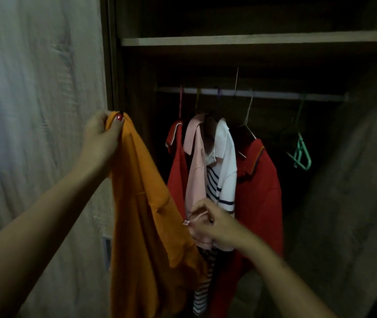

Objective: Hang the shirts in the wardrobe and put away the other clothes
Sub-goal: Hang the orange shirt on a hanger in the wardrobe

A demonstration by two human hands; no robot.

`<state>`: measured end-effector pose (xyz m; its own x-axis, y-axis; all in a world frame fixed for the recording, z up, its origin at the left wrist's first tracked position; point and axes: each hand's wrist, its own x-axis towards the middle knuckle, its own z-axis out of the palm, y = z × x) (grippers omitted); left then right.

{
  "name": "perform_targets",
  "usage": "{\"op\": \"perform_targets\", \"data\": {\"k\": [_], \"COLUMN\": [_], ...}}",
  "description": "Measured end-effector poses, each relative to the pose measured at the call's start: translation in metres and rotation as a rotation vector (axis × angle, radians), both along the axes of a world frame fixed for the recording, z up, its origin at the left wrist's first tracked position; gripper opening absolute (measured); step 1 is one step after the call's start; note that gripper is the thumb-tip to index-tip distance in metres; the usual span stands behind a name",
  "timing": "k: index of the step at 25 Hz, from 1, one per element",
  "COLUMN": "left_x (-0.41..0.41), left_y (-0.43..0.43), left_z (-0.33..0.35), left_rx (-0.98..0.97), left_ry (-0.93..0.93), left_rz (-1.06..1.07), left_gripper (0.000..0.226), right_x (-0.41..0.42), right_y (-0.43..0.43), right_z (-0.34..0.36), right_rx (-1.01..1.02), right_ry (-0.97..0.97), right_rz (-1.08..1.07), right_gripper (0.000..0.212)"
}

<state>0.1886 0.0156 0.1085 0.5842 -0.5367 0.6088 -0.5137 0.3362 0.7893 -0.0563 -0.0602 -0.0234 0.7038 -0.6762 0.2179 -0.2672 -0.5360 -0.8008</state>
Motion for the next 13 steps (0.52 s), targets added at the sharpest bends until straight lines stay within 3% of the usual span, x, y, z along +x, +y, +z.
{"op": "perform_targets", "data": {"k": [2, 4, 6, 9, 11, 13], "left_x": [-0.007, -0.008, -0.003, 0.010, 0.021, 0.035], "left_y": [0.004, 0.008, 0.010, 0.017, 0.019, 0.015], "left_z": [0.012, 0.022, 0.026, 0.026, 0.022, 0.009], "left_rx": [-0.022, -0.052, -0.084, -0.133, -0.124, -0.020], "left_ry": [-0.003, 0.009, 0.051, 0.132, 0.129, 0.010], "left_rz": [-0.050, -0.086, -0.102, -0.153, -0.103, 0.032], "left_gripper": [0.013, 0.011, 0.009, 0.012, 0.013, 0.012], "right_x": [0.014, 0.025, 0.030, 0.038, 0.036, 0.031], "right_y": [0.010, 0.013, 0.011, 0.015, 0.015, 0.014], "right_z": [-0.033, -0.058, -0.073, -0.066, -0.046, -0.019], "right_rx": [-0.071, -0.166, -0.236, -0.150, 0.045, 0.287], "right_ry": [0.180, 0.269, 0.281, 0.081, -0.053, -0.184], "right_rz": [0.003, -0.082, -0.129, -0.144, -0.191, -0.235], "right_gripper": [0.081, 0.098, 0.080, 0.016, 0.027, 0.032]}}
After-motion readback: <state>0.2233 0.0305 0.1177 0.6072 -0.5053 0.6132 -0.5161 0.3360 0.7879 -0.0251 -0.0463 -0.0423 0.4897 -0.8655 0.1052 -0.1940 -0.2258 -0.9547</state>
